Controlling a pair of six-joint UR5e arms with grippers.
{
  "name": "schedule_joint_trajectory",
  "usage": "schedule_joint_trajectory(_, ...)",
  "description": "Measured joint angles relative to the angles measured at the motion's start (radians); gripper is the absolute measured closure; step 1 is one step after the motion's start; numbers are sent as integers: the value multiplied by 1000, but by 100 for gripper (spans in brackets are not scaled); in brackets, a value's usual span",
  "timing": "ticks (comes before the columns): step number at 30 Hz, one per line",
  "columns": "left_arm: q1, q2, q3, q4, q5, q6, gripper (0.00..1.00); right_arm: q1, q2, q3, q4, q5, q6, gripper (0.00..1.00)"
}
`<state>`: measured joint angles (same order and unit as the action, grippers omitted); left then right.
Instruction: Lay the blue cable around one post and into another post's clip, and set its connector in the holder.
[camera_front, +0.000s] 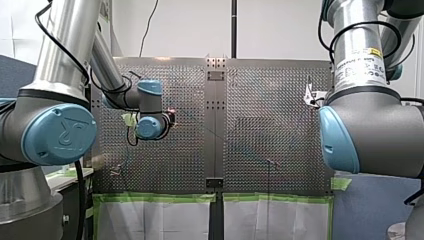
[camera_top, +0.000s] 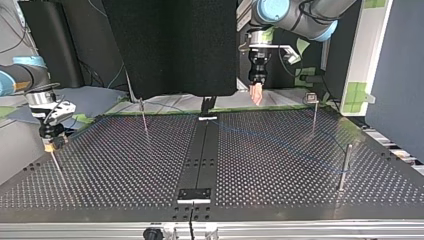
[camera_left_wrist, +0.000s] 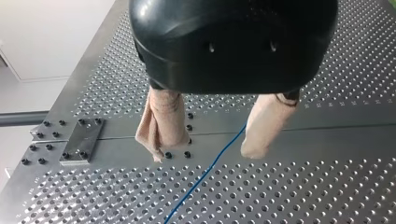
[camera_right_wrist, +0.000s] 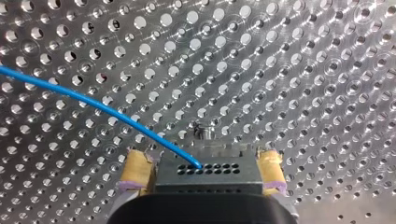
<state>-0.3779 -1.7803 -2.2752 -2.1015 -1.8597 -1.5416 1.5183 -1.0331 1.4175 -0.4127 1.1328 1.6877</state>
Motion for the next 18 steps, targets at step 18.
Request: schedule_joint_trajectory(18,19,-1,-18,7,19,-11,13,4,-2,-8,-2,-4,1,0)
